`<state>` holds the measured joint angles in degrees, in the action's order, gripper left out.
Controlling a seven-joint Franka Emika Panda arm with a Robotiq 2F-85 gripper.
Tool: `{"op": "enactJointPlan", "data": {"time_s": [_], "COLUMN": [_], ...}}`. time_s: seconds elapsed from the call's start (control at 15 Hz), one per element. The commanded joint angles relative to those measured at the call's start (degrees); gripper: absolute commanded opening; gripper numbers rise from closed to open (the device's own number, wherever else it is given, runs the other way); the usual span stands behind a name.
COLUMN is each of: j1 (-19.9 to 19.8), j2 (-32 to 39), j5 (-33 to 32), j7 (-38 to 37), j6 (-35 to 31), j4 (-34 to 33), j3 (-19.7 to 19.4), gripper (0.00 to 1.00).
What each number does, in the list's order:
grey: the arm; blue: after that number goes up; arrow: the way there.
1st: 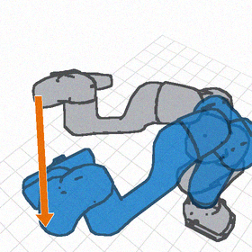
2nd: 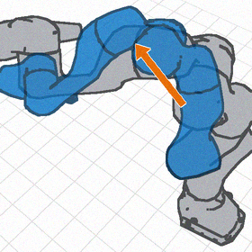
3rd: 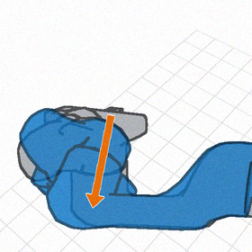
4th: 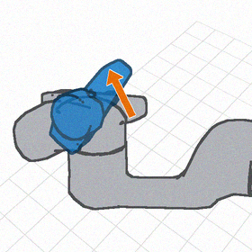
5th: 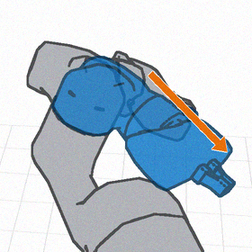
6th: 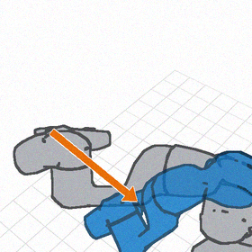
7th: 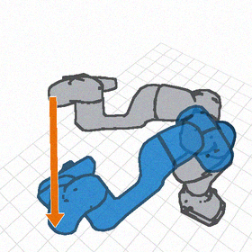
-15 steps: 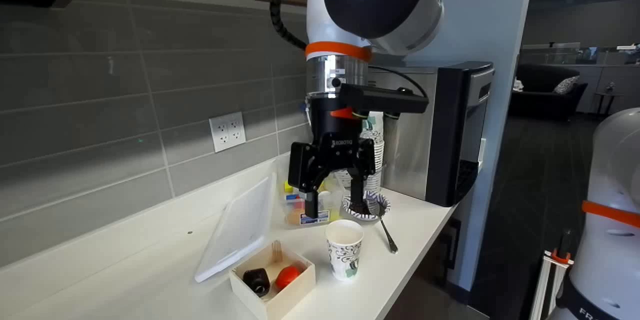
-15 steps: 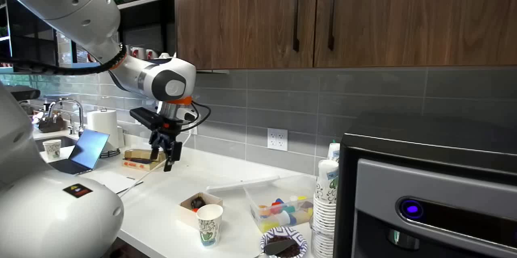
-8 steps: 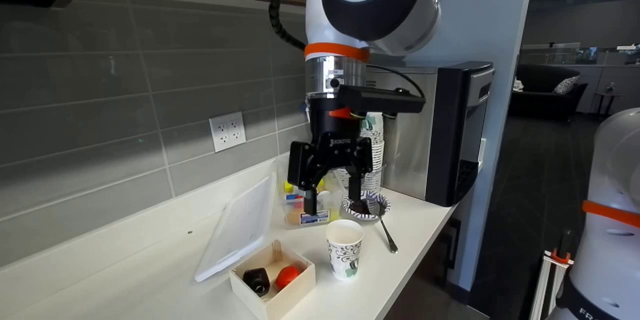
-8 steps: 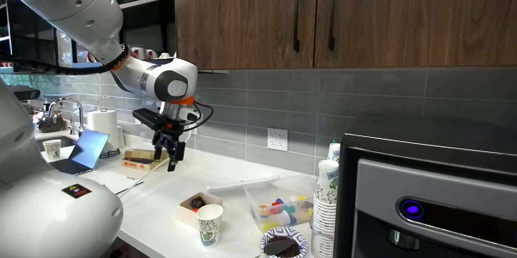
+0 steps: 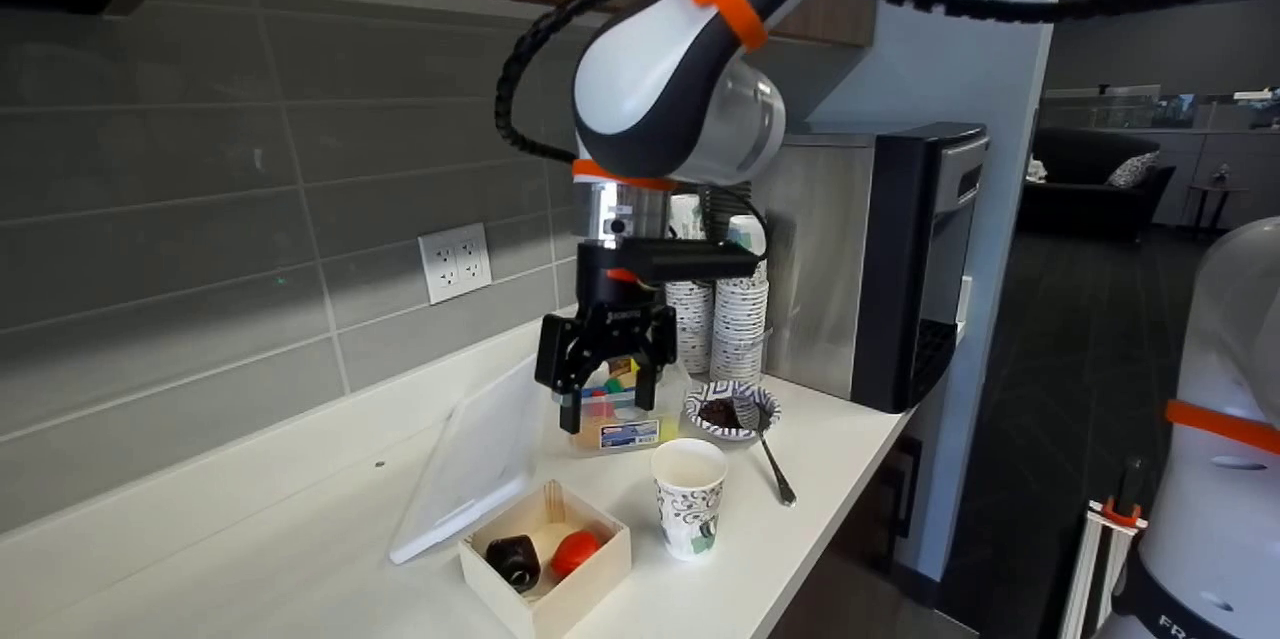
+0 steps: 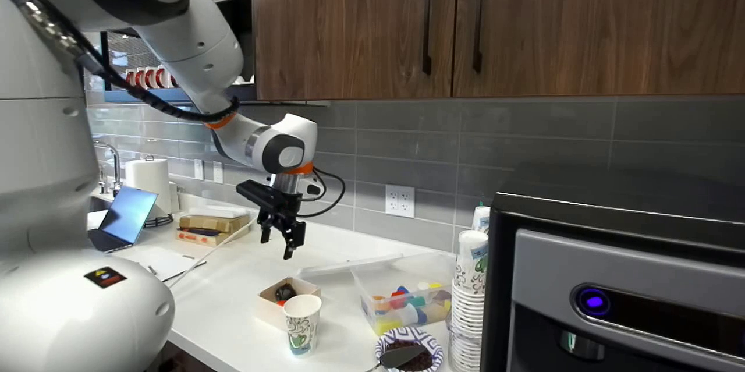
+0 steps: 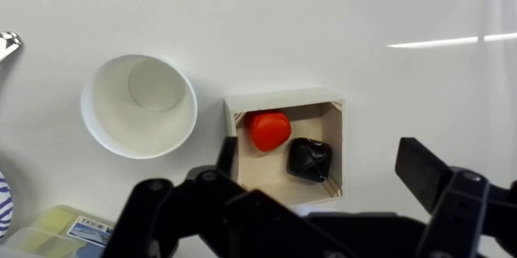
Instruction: Move the objects in the wooden object to the storage bin, and put the wooden object in as wee
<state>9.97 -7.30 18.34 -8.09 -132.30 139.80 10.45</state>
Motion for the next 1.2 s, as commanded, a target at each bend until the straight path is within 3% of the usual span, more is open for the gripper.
{"op": "enactJointPlan", "data": {"time_s": [0.0, 0.4, 1.13], "j1": [0.07, -0.22, -1.49], "j2": [11.3, 24.56, 37.31], "j5": [0.0, 0.84, 0.37], "j7": [4.17, 8.7, 9.61], "j6": [-6.7, -9.38, -7.91], "j4": [-5.39, -13.73, -24.12], "j3": [-0.47, 1.32, 2.28], "gripper": [1.0, 1.0, 1.0]}}
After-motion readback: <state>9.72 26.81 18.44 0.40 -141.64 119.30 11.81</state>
